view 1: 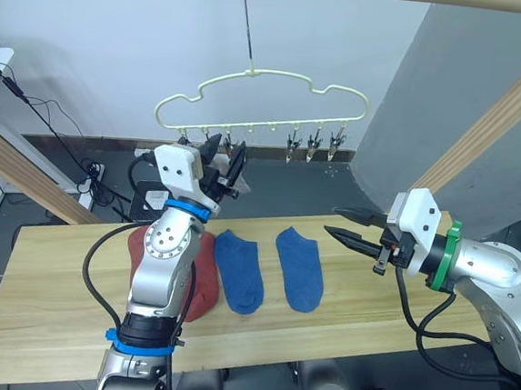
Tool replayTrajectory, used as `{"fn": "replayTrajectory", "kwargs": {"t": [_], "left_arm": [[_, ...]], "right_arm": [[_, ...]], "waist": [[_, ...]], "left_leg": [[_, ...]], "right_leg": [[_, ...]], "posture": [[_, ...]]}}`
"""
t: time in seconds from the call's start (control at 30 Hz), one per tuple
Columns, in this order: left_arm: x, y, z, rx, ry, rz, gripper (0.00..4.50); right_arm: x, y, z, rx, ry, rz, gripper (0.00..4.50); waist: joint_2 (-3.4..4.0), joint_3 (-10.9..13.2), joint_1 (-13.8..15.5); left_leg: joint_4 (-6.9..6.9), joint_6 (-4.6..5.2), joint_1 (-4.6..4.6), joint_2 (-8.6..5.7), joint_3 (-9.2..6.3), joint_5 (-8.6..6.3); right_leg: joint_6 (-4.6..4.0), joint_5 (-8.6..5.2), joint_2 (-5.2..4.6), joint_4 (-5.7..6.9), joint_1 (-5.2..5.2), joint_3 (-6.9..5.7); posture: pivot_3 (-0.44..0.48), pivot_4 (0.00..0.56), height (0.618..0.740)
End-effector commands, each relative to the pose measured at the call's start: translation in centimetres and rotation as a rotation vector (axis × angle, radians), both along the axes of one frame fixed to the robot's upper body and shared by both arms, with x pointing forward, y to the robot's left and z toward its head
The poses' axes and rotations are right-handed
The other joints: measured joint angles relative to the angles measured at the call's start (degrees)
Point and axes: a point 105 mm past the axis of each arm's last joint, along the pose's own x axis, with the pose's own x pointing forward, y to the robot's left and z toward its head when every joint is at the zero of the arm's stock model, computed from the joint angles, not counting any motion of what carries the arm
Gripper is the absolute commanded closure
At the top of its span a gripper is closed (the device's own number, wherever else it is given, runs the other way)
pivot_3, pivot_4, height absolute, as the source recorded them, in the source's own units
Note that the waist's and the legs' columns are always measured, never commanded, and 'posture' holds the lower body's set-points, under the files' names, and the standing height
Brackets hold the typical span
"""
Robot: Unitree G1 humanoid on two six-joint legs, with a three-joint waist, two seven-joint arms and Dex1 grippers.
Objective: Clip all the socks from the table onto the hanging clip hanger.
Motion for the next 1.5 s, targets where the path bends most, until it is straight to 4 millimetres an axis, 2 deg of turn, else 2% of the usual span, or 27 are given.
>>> {"fn": "replayTrajectory", "kwargs": {"t": [0.03,0.4,0.67,1.13,1.23,1.37,1.5], "left_arm": [[-0.6,-0.1,1.1,0.004,-0.045,0.006,2.22],[-0.5,-0.3,0.9,0.016,-0.032,0.028,2.22],[-0.6,-0.4,1.0,0.018,-0.040,0.067,2.22],[-0.6,-0.5,1.3,0.013,-0.052,0.073,2.22],[-0.5,-0.5,1.3,0.011,-0.051,0.075,2.74],[-0.4,-0.5,1.4,0.013,-0.055,0.075,3.85],[-0.4,-0.4,1.5,0.015,-0.056,0.076,4.43]], "right_arm": [[-0.6,0.3,1.0,0.016,-0.042,0.027,2.99],[-0.8,0.3,1.2,0.035,-0.024,0.045,2.99],[-1.3,0.7,2.1,0.102,0.005,0.083,2.99],[-1.2,0.5,2.1,0.092,0.014,0.078,2.99],[-1.2,0.5,2.1,0.093,0.016,0.076,2.99],[-1.2,0.6,2.1,0.095,0.019,0.075,2.99],[-1.3,0.6,2.1,0.096,0.024,0.075,2.99]], "waist": [[0.00,0.00,0.00],[0.00,0.00,0.01],[0.00,0.00,0.00],[0.00,0.00,0.01],[0.00,0.00,0.01],[0.00,0.00,0.00],[0.00,0.00,0.00]], "left_leg": [[0.00,0.00,0.00,0.00,0.00,0.00],[0.00,0.00,0.00,0.00,0.00,0.00],[0.01,0.00,0.00,0.00,0.00,0.00],[0.02,0.00,0.00,0.00,0.00,0.00],[0.02,0.00,0.00,0.00,0.00,0.00],[0.02,0.00,0.00,0.00,0.00,0.00],[0.02,0.00,0.00,0.00,0.00,0.00]], "right_leg": [[0.00,0.00,0.00,0.00,0.00,0.00],[0.00,0.00,0.00,0.00,0.00,0.00],[-0.01,0.01,0.00,0.00,0.01,0.01],[0.00,0.00,0.00,0.01,0.01,0.00],[0.00,0.00,0.00,0.01,0.01,0.00],[0.00,0.00,0.00,0.01,0.01,0.00],[0.00,0.01,0.00,0.01,0.01,0.00]], "posture": [[-0.318,0.269,0.740],[-0.318,0.269,0.740],[-0.317,0.271,0.740],[-0.320,0.275,0.740],[-0.321,0.274,0.740],[-0.321,0.274,0.740],[-0.320,0.274,0.740]]}}
